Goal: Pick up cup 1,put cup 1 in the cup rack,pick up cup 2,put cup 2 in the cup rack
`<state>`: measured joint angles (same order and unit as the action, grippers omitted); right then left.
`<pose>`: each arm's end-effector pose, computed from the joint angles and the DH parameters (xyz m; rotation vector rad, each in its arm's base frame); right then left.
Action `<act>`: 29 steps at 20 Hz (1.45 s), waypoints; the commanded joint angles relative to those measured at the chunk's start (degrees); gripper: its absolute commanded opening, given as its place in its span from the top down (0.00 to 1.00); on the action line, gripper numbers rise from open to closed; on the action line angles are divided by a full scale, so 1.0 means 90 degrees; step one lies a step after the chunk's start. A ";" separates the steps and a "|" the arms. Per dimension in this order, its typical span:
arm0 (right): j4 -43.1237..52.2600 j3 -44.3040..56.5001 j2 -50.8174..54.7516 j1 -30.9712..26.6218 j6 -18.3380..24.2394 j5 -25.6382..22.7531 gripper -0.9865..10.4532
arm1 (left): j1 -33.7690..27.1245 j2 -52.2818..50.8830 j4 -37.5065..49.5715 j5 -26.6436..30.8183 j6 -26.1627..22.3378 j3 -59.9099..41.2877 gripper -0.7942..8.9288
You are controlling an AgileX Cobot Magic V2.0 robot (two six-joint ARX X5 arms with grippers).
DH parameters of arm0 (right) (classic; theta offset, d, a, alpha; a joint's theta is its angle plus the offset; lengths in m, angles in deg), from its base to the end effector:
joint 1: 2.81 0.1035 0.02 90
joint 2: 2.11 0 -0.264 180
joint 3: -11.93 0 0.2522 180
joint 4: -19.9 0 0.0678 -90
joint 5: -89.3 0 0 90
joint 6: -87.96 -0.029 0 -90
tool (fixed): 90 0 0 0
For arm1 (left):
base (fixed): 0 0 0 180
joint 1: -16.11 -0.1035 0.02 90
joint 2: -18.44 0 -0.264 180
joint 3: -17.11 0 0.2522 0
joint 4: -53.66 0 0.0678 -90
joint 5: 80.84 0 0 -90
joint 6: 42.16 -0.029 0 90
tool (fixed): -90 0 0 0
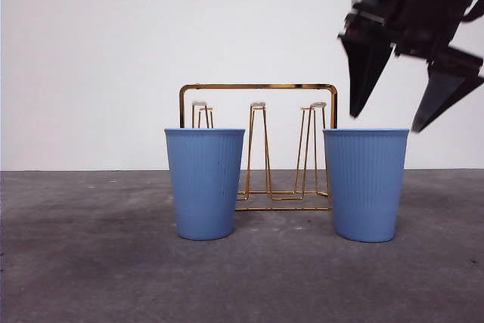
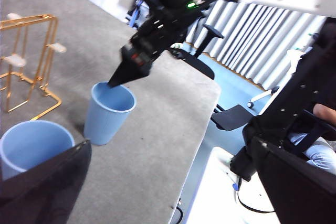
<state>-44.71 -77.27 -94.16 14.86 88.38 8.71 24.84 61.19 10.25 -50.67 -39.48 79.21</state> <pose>0.3018 0.1011 0.2657 -0.0919 1.1828 0.4207 0.1339 -0.0459 0.3327 -0.2328 0.4300 -1.1694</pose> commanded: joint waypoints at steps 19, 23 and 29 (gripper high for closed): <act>-0.0192 -0.0296 -0.0007 0.0070 0.0168 0.0199 0.93 | 0.0452 0.0296 0.1224 -0.0148 0.0811 0.0012 0.30; -0.0163 -0.0874 0.1297 0.0070 0.0119 0.1557 0.93 | 0.0668 0.0420 0.3638 -0.0568 0.2341 0.0012 0.29; 0.0447 -0.1863 0.2448 0.0083 -0.0260 0.4418 0.93 | 0.1246 0.0940 0.6912 -0.0138 0.4024 0.0012 0.29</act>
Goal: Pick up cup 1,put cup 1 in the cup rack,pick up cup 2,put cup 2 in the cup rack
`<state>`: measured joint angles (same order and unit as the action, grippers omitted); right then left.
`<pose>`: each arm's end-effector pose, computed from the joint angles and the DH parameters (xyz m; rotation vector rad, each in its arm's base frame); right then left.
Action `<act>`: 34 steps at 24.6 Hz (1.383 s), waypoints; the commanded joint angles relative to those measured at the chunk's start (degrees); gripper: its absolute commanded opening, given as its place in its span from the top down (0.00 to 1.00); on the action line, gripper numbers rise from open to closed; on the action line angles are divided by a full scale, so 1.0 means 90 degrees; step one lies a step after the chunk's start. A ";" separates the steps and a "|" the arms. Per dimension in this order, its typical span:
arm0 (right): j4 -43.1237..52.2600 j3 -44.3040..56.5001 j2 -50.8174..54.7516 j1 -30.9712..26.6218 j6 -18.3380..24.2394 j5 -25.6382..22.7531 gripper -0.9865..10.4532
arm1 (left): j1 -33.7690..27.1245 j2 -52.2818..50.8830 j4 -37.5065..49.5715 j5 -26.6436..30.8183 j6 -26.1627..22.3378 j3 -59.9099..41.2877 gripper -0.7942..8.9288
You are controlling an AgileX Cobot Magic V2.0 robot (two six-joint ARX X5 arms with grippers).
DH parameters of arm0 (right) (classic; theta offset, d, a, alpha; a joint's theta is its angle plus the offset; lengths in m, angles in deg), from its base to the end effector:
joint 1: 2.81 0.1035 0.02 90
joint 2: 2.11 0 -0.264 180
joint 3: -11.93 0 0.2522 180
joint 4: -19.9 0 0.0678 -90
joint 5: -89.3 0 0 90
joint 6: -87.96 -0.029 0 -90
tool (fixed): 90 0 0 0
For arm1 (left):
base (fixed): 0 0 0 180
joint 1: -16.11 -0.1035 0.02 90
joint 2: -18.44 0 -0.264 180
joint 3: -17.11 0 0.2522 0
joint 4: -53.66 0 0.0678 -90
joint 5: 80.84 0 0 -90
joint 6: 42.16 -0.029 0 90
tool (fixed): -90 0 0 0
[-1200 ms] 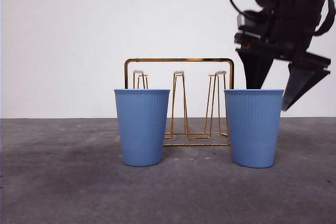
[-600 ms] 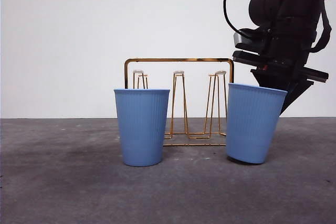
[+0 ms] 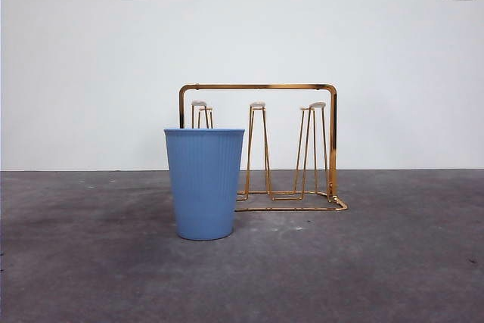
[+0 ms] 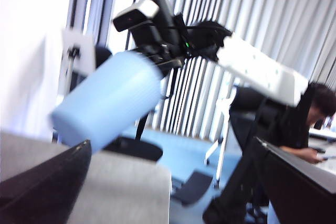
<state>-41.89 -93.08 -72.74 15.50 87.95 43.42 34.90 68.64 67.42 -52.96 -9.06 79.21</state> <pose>0.2018 0.0880 0.4542 0.1124 0.4899 1.0679 0.1538 -0.0794 0.3936 -0.2918 -0.0387 -1.4623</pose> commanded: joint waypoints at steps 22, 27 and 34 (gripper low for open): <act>0.0520 -0.0410 0.0148 0.0486 -0.0338 0.1693 0.93 | 0.1996 0.1802 0.1428 0.1226 0.0583 0.1052 0.29; 0.0539 -0.0410 0.0053 0.0515 -0.0335 0.1688 0.93 | 0.2203 0.1858 0.1428 0.1462 0.0444 0.1061 0.29; 0.0578 -0.0410 -0.0182 0.0576 -0.0338 0.1673 0.93 | 0.2361 0.1858 0.1426 0.1673 0.0362 0.1064 0.30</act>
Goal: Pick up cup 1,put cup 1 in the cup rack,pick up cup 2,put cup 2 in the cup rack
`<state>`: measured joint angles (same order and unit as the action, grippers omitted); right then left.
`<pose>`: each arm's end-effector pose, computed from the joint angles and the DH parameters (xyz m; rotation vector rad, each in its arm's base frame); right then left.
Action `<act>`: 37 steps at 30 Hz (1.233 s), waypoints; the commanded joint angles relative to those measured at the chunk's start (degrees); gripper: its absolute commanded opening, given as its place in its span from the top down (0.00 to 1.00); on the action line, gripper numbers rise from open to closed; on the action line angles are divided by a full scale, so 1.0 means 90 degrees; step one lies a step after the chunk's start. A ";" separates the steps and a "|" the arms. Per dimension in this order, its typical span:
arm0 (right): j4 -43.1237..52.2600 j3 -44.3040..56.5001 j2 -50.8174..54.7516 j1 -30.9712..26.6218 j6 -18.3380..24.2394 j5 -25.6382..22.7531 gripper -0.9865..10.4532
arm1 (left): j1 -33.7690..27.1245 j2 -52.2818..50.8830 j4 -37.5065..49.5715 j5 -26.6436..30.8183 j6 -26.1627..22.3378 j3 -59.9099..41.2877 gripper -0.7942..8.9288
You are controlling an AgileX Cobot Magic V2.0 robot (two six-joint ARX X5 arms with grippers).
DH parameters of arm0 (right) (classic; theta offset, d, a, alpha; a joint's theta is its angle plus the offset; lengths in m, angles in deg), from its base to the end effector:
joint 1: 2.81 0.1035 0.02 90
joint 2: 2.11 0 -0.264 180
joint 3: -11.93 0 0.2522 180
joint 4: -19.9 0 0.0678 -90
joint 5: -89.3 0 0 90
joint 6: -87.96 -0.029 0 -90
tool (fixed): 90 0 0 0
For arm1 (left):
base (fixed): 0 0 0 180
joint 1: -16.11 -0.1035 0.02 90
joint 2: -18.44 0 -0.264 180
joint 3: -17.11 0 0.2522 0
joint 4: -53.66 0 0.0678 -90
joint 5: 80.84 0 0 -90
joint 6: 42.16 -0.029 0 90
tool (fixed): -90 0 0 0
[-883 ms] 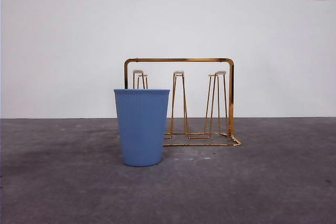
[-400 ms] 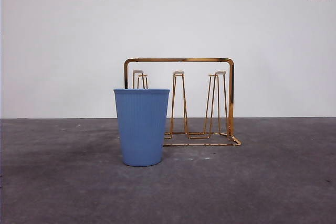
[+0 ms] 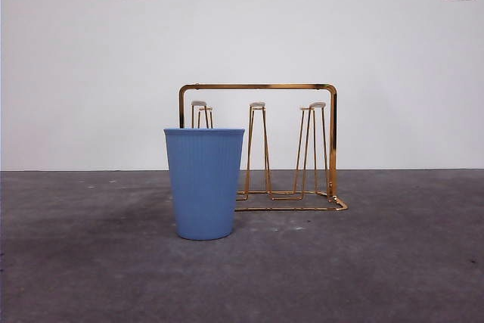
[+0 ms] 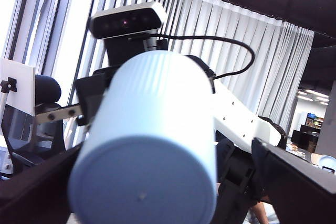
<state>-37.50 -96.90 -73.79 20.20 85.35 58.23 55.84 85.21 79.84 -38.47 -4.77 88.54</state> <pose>0.1888 0.1072 0.4778 0.1559 0.3987 1.4062 0.1726 -0.1713 0.4114 -0.4652 -0.0855 -1.6154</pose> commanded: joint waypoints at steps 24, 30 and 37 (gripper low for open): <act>0.0690 0.0015 -0.0245 0.0372 -0.0362 0.0002 0.92 | 0.0092 0.0017 -0.0015 0.0087 -0.0109 0.0027 0.88; 0.0658 0.0015 -0.0245 0.0372 -0.0386 0.0002 0.91 | 0.0092 0.0017 -0.0015 0.0087 -0.0109 0.0027 0.93; 0.0333 0.0012 -0.0236 0.0345 -0.0379 0.0002 0.70 | 0.0085 -0.0005 -0.0012 0.0078 -0.0104 0.0027 0.93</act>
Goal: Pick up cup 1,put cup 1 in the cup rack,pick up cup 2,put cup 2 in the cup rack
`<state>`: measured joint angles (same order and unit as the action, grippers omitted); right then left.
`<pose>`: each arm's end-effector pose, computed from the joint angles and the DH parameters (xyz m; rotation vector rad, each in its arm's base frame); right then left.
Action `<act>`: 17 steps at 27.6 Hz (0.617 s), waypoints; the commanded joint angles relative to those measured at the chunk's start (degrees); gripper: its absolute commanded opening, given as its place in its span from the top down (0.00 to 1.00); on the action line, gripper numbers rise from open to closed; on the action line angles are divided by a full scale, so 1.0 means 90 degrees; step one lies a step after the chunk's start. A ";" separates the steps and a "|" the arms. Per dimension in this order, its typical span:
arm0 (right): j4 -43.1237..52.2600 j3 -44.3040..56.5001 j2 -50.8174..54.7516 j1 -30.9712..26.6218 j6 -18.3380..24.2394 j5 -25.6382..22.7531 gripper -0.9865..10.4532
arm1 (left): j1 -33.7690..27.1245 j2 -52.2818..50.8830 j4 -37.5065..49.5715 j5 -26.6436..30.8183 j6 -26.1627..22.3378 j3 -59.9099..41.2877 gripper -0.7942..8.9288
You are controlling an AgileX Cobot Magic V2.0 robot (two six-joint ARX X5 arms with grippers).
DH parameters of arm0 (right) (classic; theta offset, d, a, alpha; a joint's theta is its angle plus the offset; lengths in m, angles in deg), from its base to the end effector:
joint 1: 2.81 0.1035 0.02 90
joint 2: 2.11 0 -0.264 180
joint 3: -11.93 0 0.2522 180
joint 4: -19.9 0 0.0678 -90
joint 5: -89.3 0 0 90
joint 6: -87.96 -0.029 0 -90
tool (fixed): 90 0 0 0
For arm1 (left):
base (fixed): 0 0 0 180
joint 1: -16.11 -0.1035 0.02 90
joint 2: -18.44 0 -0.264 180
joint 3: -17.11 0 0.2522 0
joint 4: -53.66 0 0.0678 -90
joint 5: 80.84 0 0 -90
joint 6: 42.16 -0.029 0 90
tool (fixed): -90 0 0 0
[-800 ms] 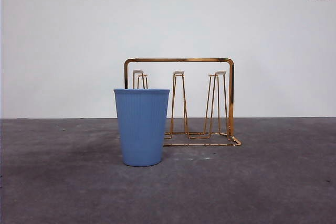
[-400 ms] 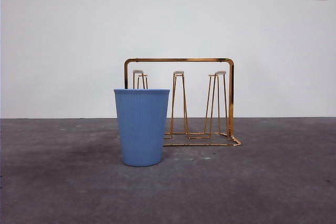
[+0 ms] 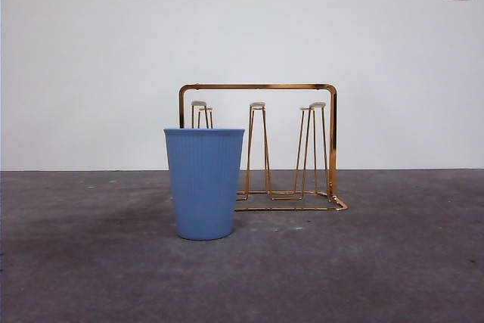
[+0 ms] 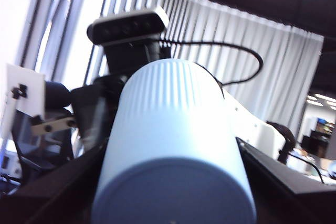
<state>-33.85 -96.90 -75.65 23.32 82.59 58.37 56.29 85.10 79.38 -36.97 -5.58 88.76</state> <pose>0.1951 0.1234 0.4762 0.1754 0.4082 1.4572 0.1716 -0.1723 0.4127 -0.4678 -0.0993 -1.5971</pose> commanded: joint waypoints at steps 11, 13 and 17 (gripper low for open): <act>-0.0345 0.0007 0.0321 -0.0546 -0.0041 -0.0005 0.66 | -0.0182 0.0005 0.0019 -0.0087 -0.0019 0.0002 0.93; -0.0549 0.0007 0.0464 -0.0704 0.0078 0.0000 0.66 | -0.0321 0.0005 0.0017 -0.0087 -0.0017 0.0002 0.93; -0.1209 0.0007 0.0763 -0.1052 0.0527 -0.0017 0.67 | -0.0549 0.0005 0.0005 -0.0090 0.0029 0.0002 0.93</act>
<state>-43.80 -96.90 -69.11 14.34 84.78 58.06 51.70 85.10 79.03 -37.84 -5.52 88.76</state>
